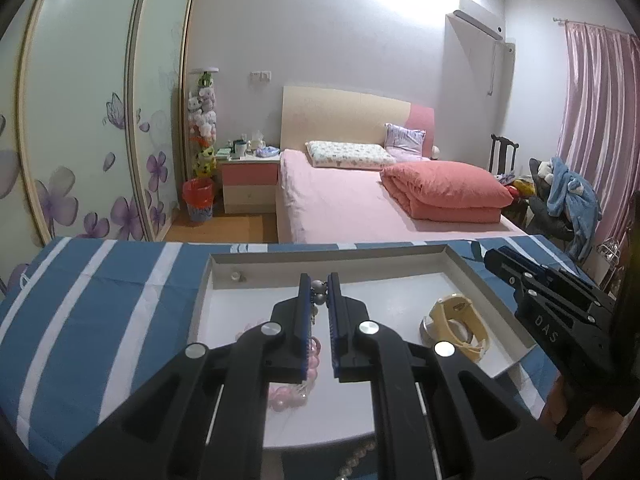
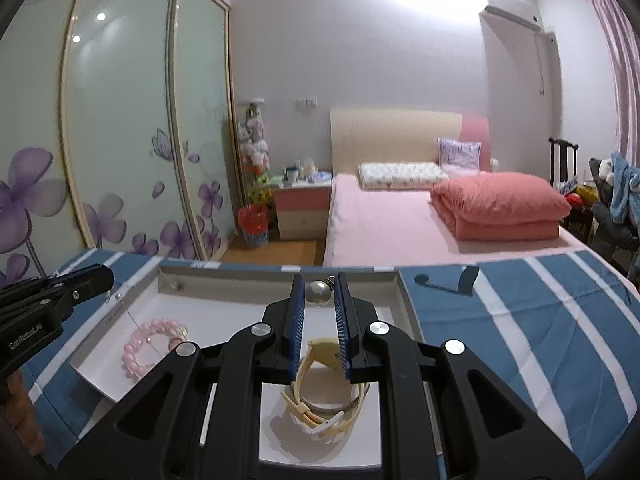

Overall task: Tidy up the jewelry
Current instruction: 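Carry the cluster earring with the left tool while the right tool carries the bangle to the tray, then open the right tool to drop the bangle in the tray while the left tool releases the earring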

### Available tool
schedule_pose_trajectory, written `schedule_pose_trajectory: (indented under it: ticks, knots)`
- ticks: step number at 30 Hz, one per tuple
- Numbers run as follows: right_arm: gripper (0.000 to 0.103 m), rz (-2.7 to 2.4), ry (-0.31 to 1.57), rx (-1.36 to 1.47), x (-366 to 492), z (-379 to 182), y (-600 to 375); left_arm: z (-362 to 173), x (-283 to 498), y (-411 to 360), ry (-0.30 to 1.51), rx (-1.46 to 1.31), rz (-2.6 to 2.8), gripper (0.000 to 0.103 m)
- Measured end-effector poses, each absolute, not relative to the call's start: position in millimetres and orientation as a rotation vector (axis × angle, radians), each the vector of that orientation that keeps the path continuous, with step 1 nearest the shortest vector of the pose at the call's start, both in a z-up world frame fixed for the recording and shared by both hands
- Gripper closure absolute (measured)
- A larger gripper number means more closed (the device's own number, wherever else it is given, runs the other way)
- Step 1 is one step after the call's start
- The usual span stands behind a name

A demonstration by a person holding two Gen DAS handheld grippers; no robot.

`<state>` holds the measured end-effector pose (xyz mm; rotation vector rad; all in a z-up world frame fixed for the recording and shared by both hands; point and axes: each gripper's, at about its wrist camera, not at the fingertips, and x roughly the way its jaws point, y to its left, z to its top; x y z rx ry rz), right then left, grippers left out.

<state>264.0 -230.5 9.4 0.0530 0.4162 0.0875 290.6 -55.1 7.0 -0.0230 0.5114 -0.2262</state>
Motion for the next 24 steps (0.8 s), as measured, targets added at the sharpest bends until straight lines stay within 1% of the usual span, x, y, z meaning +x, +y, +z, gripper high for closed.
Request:
schedule_pose_trajectory:
  ticks: [10, 11, 12, 14, 16, 24]
  knots:
    - [0.085, 0.114, 0.505, 0.061, 282, -2, -231, -15, 309, -55, 0.570, -0.037, -0.221, 0.093]
    - [0.081, 0.116, 0.506, 0.061, 282, -2, -231, -15, 310, -55, 0.573, -0.041, -0.219, 0.093]
    - [0.072, 0.114, 0.504, 0.062, 281, -2, -231, -16, 311, -53, 0.575, -0.048, -0.217, 0.092]
    - [0.061, 0.110, 0.492, 0.068, 280, 0, -233, -17, 312, -51, 0.579, -0.059, -0.215, 0.084]
    - [0.061, 0.105, 0.482, 0.075, 279, 2, -235, -17, 313, -48, 0.579, -0.074, -0.212, 0.082]
    - [0.061, 0.093, 0.465, 0.104, 281, 3, -244, -15, 315, -39, 0.580, -0.110, -0.206, 0.082]
